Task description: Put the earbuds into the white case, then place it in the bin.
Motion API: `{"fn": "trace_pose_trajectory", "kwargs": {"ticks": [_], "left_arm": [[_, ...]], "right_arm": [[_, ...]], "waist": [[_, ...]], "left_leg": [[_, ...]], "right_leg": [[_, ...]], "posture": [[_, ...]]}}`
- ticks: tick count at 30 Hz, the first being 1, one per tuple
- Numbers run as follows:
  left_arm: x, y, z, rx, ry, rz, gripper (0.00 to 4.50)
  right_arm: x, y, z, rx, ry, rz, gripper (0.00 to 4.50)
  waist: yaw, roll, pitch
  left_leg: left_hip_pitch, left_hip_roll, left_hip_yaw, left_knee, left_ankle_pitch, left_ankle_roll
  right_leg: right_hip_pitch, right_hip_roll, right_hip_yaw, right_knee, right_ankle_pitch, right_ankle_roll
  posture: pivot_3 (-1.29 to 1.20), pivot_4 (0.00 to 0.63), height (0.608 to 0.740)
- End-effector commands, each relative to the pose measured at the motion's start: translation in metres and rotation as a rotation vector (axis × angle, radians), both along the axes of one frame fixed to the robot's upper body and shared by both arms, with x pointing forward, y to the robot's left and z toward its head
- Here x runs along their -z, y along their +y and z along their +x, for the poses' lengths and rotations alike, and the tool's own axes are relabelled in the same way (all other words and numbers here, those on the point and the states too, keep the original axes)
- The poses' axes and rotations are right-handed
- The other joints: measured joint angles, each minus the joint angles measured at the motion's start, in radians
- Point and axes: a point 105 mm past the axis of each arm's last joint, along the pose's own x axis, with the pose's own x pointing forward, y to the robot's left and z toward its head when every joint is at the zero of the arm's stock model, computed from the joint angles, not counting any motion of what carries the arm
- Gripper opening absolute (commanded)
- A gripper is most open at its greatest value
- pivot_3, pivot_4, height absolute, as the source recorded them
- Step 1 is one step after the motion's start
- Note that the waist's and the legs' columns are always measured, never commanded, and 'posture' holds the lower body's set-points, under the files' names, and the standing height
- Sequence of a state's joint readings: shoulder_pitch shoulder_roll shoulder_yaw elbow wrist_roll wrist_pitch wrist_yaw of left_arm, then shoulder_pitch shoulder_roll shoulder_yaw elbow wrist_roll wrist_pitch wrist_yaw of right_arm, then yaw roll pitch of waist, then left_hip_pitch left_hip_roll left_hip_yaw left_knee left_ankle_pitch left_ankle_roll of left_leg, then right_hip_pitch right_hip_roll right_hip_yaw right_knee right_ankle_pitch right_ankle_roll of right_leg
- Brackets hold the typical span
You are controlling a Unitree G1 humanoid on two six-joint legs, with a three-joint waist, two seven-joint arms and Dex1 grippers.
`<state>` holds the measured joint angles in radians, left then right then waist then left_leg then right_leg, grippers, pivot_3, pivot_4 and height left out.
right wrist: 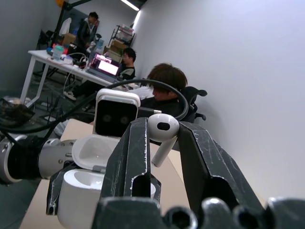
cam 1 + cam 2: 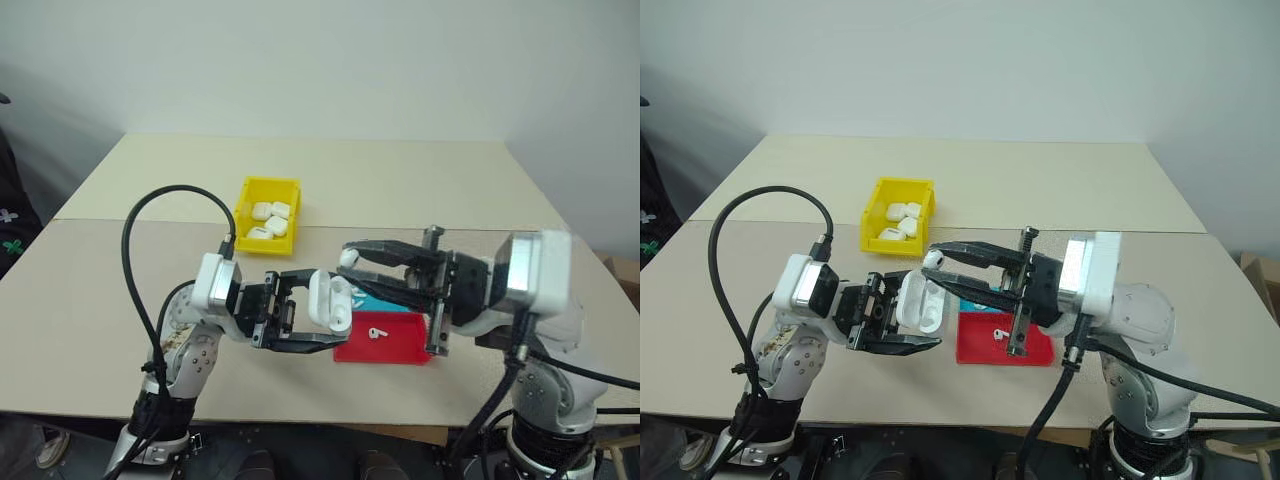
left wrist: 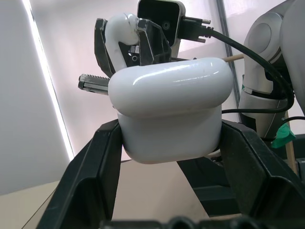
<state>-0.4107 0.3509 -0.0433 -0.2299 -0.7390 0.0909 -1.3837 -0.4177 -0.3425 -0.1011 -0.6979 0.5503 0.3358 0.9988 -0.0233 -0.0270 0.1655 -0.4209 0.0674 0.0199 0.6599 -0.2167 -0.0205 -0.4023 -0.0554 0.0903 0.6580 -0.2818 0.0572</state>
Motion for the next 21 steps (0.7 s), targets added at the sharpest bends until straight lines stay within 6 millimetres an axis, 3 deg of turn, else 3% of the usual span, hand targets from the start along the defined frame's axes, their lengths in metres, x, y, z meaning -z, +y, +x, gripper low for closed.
{"fn": "trace_pose_trajectory", "kwargs": {"ticks": [1,21], "left_arm": [[-0.009,-0.002,-0.008,0.021,-0.069,0.001,2.82],[-0.008,-0.001,-0.007,0.016,-0.084,0.019,2.82]], "right_arm": [[-0.003,0.001,-0.004,-0.004,-0.060,0.006,0.75],[0.011,0.002,-0.005,-0.011,-0.068,-0.052,0.75]], "waist": [[0.001,0.000,0.000],[0.006,0.000,0.000]], "left_leg": [[0.000,0.000,0.000,0.000,0.000,0.000],[0.000,0.000,0.000,0.000,0.000,0.000]], "right_leg": [[0.000,0.000,0.000,0.000,0.000,0.000],[0.000,0.000,0.000,-0.001,0.000,0.000]], "posture": [[0.00,0.150,0.740],[0.00,0.150,0.740]]}}
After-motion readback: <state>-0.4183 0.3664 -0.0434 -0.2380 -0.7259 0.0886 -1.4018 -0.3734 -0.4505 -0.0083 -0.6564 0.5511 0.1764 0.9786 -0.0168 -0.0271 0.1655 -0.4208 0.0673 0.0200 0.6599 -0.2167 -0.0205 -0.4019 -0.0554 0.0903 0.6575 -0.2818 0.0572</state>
